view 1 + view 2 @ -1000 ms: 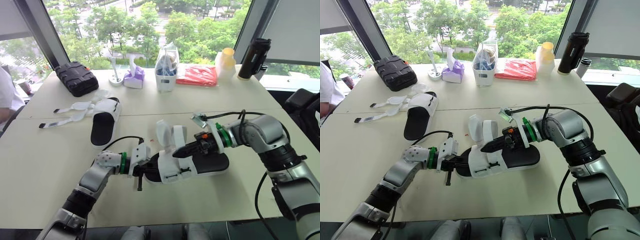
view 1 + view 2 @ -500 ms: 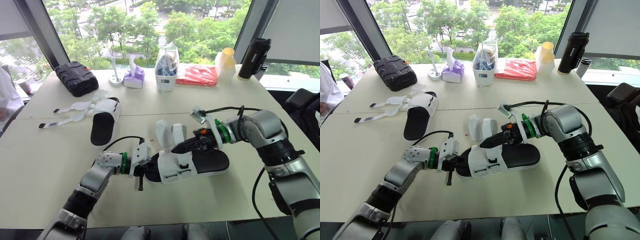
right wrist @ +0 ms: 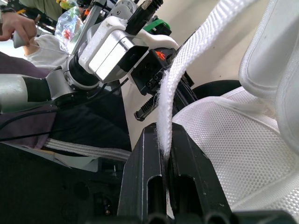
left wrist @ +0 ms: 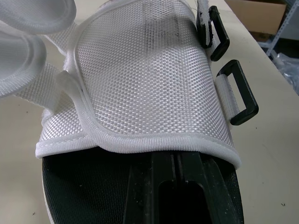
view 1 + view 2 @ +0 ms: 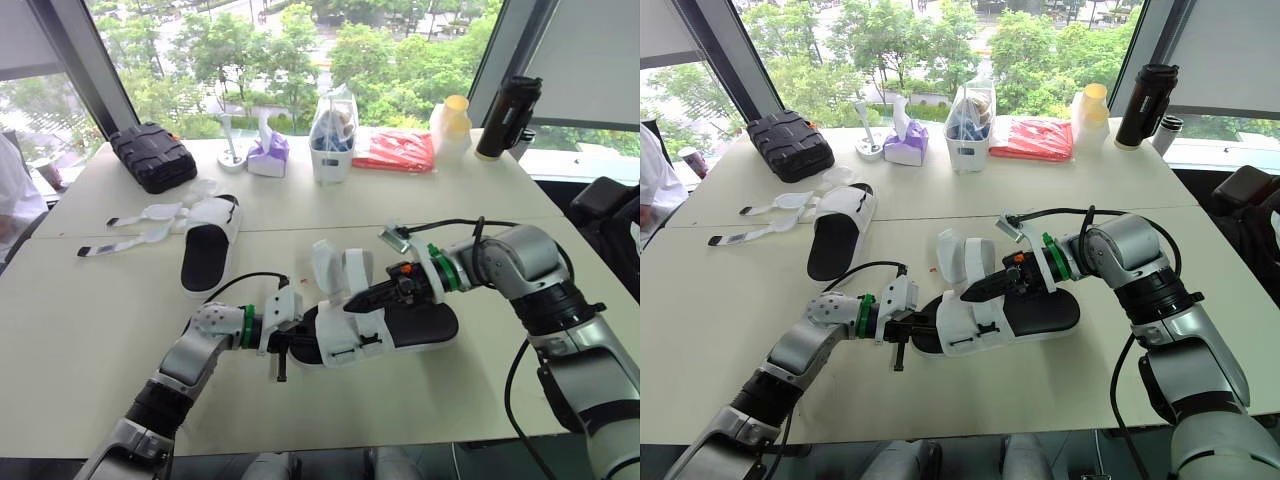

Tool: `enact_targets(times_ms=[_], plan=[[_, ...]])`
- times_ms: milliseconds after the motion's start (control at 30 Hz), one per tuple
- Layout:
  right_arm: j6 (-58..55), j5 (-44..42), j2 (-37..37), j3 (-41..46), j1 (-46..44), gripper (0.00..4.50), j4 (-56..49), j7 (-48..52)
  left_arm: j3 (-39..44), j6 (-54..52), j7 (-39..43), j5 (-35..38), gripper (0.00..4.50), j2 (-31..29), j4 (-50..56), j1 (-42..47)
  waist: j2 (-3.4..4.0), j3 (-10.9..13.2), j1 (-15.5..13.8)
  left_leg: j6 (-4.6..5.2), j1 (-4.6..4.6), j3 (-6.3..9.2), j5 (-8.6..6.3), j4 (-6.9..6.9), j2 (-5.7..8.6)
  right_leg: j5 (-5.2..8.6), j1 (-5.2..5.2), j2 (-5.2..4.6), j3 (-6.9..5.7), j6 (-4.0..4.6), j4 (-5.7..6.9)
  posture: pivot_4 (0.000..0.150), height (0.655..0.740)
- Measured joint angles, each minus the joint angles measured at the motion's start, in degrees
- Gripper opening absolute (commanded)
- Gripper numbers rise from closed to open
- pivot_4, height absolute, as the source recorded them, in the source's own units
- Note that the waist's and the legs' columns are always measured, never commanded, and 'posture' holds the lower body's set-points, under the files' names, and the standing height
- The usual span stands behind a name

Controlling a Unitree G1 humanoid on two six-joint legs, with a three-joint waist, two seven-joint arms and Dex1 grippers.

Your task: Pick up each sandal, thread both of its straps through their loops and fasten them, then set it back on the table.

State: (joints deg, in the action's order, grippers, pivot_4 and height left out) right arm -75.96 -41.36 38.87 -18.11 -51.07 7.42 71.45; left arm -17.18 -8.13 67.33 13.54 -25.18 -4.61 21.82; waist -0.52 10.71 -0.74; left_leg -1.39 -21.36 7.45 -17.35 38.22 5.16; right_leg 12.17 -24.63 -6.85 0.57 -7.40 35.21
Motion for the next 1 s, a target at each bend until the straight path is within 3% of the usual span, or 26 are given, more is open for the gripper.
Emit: enact_targets(times_ms=[1000], plan=[[-5.1, -1.7, -1.78, 1.44, -1.55, 0.06, 1.58, -0.98, 0.08, 0.19, 0.0, -0.34, 0.0, 0.1, 0.09, -0.14, 0.0, 0.0, 0.01, 0.0, -0.01, 0.0, 0.0, -0.01, 0.0, 0.0, -0.02, 0.0, 0.0, 0.0, 0.0, 0.15, 0.74]])
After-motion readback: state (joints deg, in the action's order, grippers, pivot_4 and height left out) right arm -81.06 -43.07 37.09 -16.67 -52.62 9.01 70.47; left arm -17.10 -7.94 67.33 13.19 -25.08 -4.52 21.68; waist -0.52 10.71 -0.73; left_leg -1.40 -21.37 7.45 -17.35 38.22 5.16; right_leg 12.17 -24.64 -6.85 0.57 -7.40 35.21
